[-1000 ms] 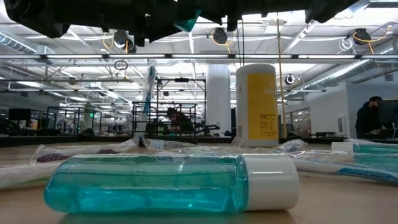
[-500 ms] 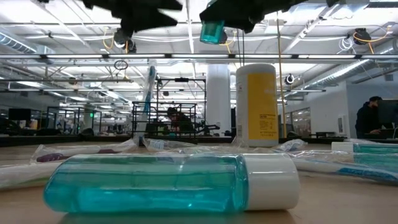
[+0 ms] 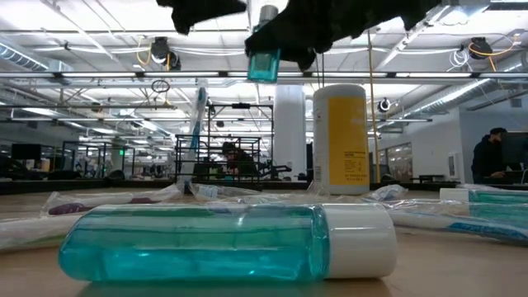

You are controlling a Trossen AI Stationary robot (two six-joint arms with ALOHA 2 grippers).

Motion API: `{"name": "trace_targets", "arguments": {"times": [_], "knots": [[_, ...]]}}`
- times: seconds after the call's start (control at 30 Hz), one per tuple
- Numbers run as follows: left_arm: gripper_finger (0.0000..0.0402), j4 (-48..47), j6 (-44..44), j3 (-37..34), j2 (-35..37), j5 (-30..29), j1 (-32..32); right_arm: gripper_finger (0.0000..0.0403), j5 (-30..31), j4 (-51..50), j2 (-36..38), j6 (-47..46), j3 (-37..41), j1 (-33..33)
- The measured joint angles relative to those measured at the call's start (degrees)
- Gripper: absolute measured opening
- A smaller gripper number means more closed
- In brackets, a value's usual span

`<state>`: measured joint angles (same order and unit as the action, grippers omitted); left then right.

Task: Pick & Place toothbrushing station
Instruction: Put the blue mouthwash into the black mesh organizer

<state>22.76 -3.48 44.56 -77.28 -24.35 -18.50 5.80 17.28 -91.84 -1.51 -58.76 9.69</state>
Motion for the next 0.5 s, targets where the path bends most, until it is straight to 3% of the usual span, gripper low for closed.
{"name": "trace_targets", "arguments": {"times": [0.2,0.4,0.5], "knots": [[0.0232,-10.7,0.4,4.3,0.2,5.1,0.9,0.0084,-0.1,-13.2,-5.0,0.6,-6.3,0.0],[0.0232,-36.9,-1.0,17.5,-1.4,6.0,2.0,0.0084,-0.4,-12.0,-7.4,0.7,-7.3,-0.8],[0.0232,-42.6,-3.2,19.9,-3.1,6.2,3.2,0.0084,-1.4,-11.9,-7.4,0.7,-7.3,-1.2]]}}
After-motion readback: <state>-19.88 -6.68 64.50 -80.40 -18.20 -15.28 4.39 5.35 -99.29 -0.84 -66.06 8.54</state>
